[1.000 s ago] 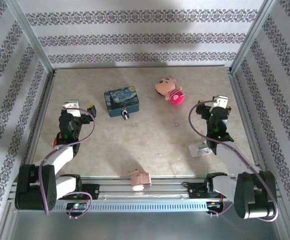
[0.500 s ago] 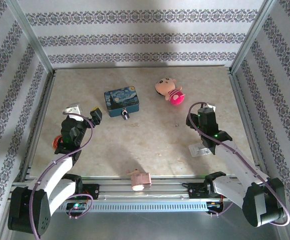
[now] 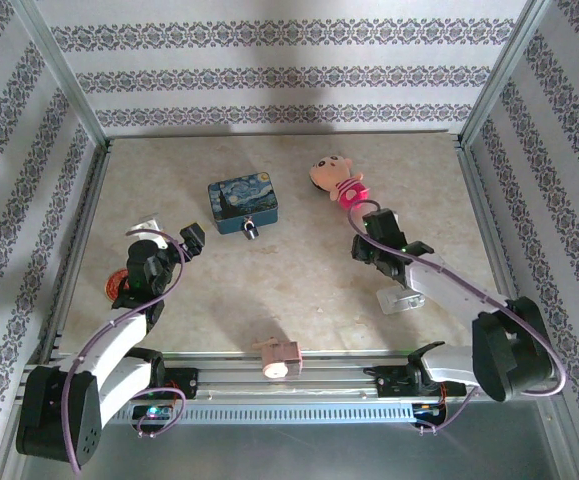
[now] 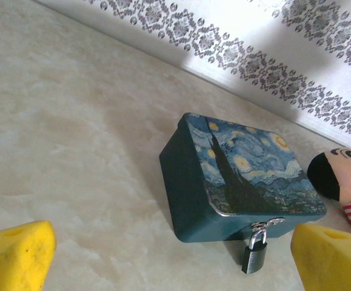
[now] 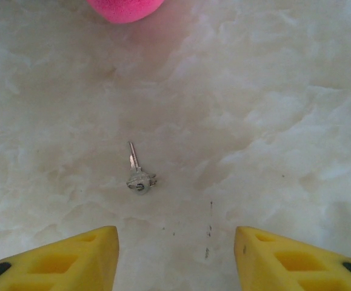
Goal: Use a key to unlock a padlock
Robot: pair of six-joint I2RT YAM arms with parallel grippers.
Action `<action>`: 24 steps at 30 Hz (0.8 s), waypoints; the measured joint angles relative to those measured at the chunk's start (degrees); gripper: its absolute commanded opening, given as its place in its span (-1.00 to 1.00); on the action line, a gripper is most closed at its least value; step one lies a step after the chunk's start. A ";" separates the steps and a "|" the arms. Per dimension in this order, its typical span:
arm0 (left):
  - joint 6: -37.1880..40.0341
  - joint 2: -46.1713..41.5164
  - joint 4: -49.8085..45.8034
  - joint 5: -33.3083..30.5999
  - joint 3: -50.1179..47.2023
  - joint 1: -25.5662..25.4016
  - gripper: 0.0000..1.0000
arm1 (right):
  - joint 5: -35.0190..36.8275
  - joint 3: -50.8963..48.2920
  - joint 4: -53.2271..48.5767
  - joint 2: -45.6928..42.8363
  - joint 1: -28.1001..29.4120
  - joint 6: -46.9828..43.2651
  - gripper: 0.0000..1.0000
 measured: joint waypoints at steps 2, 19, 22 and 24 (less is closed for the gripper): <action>-0.35 0.46 -0.02 0.22 0.00 0.00 0.99 | -0.39 1.66 -0.26 2.73 0.00 -0.04 -0.03; -0.44 -0.28 -0.17 0.15 0.00 0.00 0.99 | -3.41 12.92 -4.09 20.90 0.00 0.96 0.01; -0.44 -0.28 -0.22 0.11 0.00 0.00 0.99 | -3.34 13.73 -4.48 22.53 -0.02 1.57 0.00; -0.44 -0.31 -0.22 0.00 0.00 0.00 0.99 | -3.17 13.90 -4.61 23.21 -0.04 2.10 -0.03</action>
